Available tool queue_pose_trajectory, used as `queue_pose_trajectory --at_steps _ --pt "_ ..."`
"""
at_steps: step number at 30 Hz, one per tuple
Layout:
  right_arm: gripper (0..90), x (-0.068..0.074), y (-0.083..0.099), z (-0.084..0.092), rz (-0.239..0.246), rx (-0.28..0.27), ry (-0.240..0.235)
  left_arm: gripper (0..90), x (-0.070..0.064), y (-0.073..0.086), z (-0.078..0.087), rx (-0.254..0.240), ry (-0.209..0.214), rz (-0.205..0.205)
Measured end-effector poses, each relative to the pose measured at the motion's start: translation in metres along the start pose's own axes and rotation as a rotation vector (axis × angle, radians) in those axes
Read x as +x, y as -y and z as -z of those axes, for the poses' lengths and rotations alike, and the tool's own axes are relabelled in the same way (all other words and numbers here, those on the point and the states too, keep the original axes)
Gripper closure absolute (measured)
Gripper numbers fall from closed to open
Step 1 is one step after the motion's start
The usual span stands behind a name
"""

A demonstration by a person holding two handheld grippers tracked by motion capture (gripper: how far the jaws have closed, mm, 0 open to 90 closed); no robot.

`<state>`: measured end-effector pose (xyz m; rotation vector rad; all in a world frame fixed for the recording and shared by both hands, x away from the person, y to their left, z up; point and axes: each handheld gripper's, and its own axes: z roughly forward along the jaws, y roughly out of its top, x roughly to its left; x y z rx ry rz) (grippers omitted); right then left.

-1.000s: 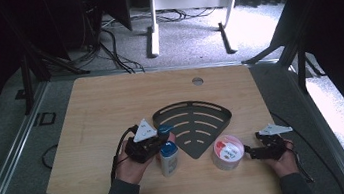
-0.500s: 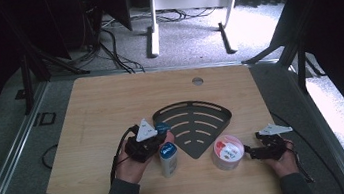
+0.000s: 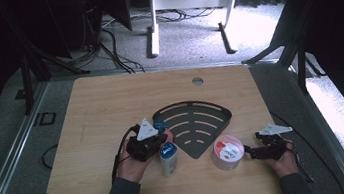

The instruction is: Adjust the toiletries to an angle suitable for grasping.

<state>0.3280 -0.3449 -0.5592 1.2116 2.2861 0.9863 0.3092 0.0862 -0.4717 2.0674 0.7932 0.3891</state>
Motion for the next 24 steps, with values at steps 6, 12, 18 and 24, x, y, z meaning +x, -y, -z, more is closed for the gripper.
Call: queue_pose_trajectory --at_steps 6,12,18,24 --pt "19.0 0.000 0.000 0.000 0.000 0.000 0.000 89.5 -0.001 -0.005 -0.012 0.023 0.005 -0.034" --pt "19.0 0.000 0.000 0.000 0.000 0.000 0.000 89.6 0.002 -0.001 -0.020 0.027 0.002 -0.025" --pt "19.0 0.000 0.000 0.000 0.000 0.000 0.000 89.5 0.007 0.000 -0.019 0.036 -0.064 -0.008" --pt "19.0 0.000 0.000 0.000 0.000 0.000 -0.001 89.2 0.019 0.006 -0.019 0.038 -0.071 0.002"
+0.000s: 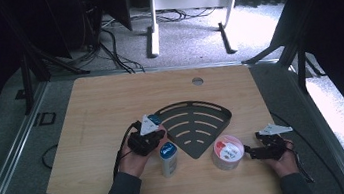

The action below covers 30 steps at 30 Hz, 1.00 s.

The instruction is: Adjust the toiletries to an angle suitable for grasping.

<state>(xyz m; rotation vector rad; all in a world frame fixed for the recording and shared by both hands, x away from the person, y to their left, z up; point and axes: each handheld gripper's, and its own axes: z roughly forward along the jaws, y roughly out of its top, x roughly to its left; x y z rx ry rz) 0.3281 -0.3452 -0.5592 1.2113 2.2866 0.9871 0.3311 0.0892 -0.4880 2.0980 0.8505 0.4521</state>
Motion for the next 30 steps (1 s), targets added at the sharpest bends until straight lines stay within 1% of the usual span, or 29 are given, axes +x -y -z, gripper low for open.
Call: queue_pose_trajectory --at_steps 4,5,8,10,12,14,15,18,23,25,28,30 --pt "19.0 0.000 0.000 0.000 -0.001 0.000 0.000 88.7 0.006 0.002 -0.003 0.002 0.004 0.007" --pt "19.0 0.000 0.000 0.000 0.000 0.000 0.000 88.7 0.008 0.002 -0.005 0.003 -0.003 0.004" --pt "19.0 0.000 0.000 0.000 0.000 0.000 0.000 88.7 0.010 0.002 -0.006 0.004 -0.007 0.006" --pt "19.0 0.000 0.000 0.000 0.000 0.000 0.000 88.6 0.013 0.002 -0.007 0.002 -0.010 0.017" --pt "18.9 0.000 0.000 0.000 -0.001 0.000 0.000 88.4 0.014 0.002 -0.007 0.000 -0.011 0.028" --pt "19.0 0.000 0.000 0.000 0.000 0.000 0.000 87.3 0.013 0.002 -0.005 0.010 -0.016 0.028" --pt "18.9 0.000 0.000 0.000 -0.001 0.000 -0.001 86.8 0.013 0.002 -0.003 0.010 -0.012 0.028" --pt "19.0 0.000 0.000 0.000 -0.001 -0.001 -0.001 85.9 0.010 0.001 0.006 -0.007 0.011 0.031" --pt "19.0 0.000 0.000 0.000 -0.002 -0.001 -0.001 84.0 0.005 -0.002 0.028 -0.045 0.039 0.044" --pt "19.0 0.000 0.000 0.000 -0.001 0.000 -0.001 83.8 0.002 -0.004 0.037 -0.055 0.043 0.032" --pt "18.9 0.000 0.000 0.000 -0.002 0.000 -0.001 83.3 0.000 -0.007 0.052 -0.095 0.071 0.056" --pt "18.9 0.000 0.000 0.000 -0.002 -0.001 0.000 83.0 -0.003 -0.010 0.061 -0.120 0.080 0.057"
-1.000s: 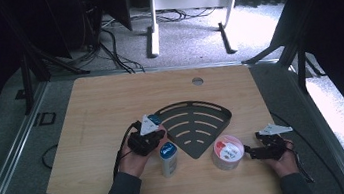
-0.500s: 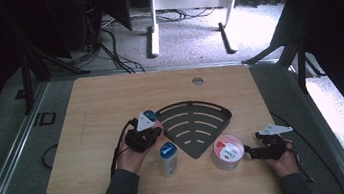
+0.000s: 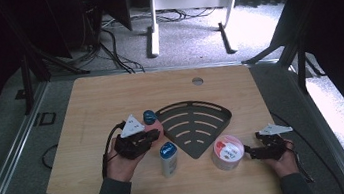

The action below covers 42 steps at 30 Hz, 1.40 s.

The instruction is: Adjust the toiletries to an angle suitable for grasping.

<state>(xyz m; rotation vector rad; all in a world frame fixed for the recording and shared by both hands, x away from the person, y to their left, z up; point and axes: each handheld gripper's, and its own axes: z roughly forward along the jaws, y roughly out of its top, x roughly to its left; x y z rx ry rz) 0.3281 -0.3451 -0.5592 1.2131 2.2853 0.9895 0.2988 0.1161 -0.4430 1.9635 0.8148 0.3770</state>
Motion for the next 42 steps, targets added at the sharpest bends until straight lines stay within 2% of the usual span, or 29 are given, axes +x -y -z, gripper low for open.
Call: queue_pose_trajectory --at_steps 11,15,19,21,27,32,36,38,39,42 --pt "18.9 0.000 0.000 0.000 0.002 0.001 0.001 79.0 -0.038 -0.020 0.028 -0.062 0.058 -0.089" --pt "19.0 0.000 0.000 0.000 0.002 0.001 0.001 78.5 -0.049 -0.021 0.029 -0.055 0.087 -0.108" --pt "18.9 0.000 0.000 0.000 0.001 0.001 0.001 78.4 -0.062 -0.019 0.027 -0.046 0.117 -0.144" --pt "19.0 0.000 0.000 0.000 0.001 0.001 0.001 78.3 -0.068 -0.017 0.023 -0.040 0.119 -0.160" --pt "19.0 0.000 0.000 0.000 0.002 0.001 0.000 78.7 -0.076 -0.002 0.016 -0.044 0.131 -0.183" --pt "18.9 0.000 0.000 0.000 0.001 0.001 0.001 79.6 -0.083 0.013 0.012 -0.029 0.103 -0.228" --pt "19.0 0.000 0.000 0.000 0.004 0.001 0.000 81.5 -0.084 0.034 0.000 0.033 0.098 -0.221" --pt "18.9 0.000 0.000 0.000 0.003 0.000 0.000 81.6 -0.084 0.039 -0.002 0.038 0.098 -0.221" --pt "19.0 0.000 0.000 0.000 0.003 0.001 0.000 81.6 -0.082 0.051 -0.007 0.056 0.093 -0.221" --pt "19.0 0.000 0.000 0.000 0.003 0.001 0.000 82.7 -0.080 0.062 -0.015 0.066 0.091 -0.215"
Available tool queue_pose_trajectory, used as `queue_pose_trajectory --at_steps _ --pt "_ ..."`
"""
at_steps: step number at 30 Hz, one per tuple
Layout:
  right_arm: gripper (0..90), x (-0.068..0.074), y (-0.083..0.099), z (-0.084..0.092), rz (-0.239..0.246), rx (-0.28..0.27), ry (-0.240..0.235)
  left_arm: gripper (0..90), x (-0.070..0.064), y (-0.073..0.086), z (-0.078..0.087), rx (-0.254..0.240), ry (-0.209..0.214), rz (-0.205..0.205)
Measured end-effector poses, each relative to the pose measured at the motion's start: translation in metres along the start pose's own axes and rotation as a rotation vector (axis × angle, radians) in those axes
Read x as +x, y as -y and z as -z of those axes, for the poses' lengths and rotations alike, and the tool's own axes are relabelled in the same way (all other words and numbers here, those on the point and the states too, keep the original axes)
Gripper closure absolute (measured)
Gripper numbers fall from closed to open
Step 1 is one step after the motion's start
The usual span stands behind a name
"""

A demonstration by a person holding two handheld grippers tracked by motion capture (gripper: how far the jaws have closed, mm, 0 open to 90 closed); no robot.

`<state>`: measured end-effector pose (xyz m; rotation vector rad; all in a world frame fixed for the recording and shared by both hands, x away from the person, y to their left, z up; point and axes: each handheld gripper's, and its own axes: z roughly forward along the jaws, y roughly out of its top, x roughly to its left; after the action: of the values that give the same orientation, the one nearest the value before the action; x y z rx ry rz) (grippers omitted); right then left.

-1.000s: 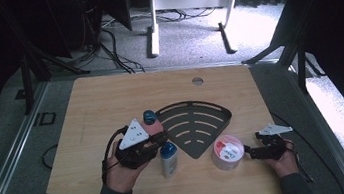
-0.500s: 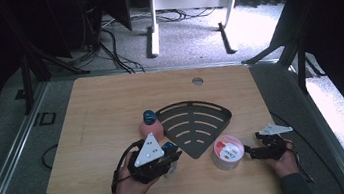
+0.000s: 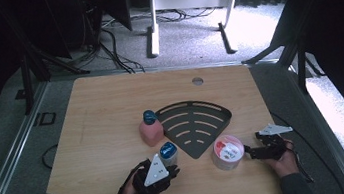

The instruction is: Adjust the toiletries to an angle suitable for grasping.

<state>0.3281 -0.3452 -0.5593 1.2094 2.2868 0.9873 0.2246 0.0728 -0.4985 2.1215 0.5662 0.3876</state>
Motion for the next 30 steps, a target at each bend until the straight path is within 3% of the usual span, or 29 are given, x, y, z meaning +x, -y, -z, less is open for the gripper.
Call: queue_pose_trajectory --at_steps 9,15,30 --pt "18.9 0.000 0.000 0.000 0.000 0.000 0.000 85.9 -0.001 0.013 -0.024 0.026 -0.017 0.005" --pt "18.9 0.000 0.000 0.000 0.000 0.000 0.000 86.1 -0.007 0.015 -0.034 0.064 -0.057 -0.031" --pt "18.9 0.000 0.000 0.000 0.000 0.000 -0.001 88.6 -0.002 0.023 -0.039 0.087 -0.067 -0.014"
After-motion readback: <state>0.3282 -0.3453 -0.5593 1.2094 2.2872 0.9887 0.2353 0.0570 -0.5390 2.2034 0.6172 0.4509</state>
